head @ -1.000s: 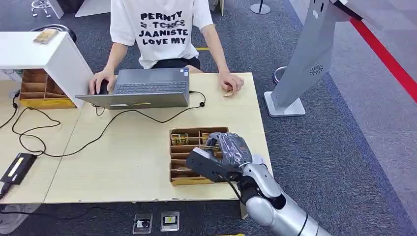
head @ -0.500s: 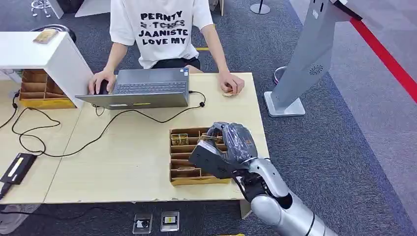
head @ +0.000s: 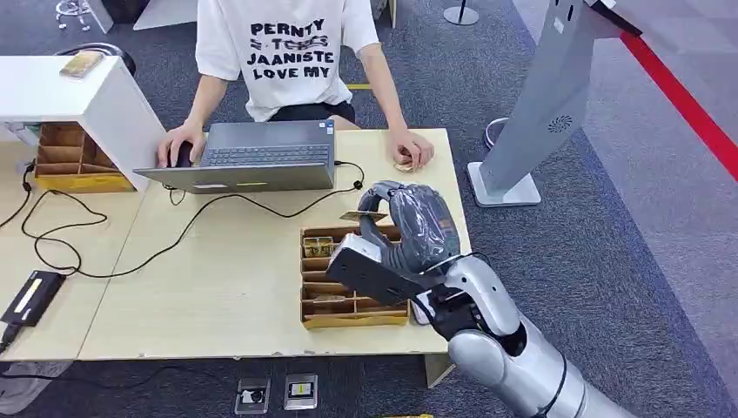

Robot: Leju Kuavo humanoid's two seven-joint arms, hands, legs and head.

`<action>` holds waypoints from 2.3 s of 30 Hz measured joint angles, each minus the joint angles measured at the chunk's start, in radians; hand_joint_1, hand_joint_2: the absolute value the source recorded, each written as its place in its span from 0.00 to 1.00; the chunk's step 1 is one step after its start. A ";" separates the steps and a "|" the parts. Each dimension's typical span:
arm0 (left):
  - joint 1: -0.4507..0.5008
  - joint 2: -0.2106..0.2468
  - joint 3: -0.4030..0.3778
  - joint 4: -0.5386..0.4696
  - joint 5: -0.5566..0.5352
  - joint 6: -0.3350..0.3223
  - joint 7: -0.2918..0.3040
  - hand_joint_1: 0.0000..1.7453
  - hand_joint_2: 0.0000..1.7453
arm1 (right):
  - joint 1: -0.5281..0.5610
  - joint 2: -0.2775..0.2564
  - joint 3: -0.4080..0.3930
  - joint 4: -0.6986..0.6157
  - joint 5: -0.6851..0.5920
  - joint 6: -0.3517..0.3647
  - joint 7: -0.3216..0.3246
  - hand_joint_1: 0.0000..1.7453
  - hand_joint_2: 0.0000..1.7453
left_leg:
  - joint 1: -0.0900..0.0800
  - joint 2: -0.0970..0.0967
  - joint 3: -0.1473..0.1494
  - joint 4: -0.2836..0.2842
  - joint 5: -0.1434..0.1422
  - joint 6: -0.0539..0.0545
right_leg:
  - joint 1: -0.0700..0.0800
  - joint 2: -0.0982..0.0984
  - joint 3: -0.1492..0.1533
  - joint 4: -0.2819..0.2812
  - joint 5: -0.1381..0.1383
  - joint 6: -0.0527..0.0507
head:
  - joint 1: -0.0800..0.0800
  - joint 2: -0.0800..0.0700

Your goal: Pass the card to the sensor for recognition and then transmit it.

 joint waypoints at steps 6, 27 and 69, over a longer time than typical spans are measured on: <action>-0.001 0.000 0.000 0.000 0.000 -0.001 0.000 0.00 0.00 | -0.048 0.025 0.010 0.000 0.006 0.026 -0.021 1.00 1.00 | 0.000 0.000 0.000 0.000 0.000 0.000 | 0.000 0.000 0.000 0.000 0.000 0.000 | 0.000 0.000; -0.003 0.000 -0.001 0.000 -0.033 -0.020 0.000 0.00 0.00 | -0.322 0.195 0.038 0.266 -0.042 0.090 -0.106 1.00 1.00 | 0.000 0.000 -0.001 0.000 0.000 0.000 | 0.000 0.000 0.000 0.000 0.000 0.000 | 0.000 0.000; -0.016 0.018 -0.077 0.000 -0.073 -0.057 -0.005 0.00 0.00 | -0.618 0.373 0.033 1.051 -0.059 -0.046 -0.099 1.00 1.00 | 0.000 0.000 -0.001 0.000 0.001 0.000 | 0.000 0.000 -0.001 0.000 0.000 0.000 | 0.000 0.000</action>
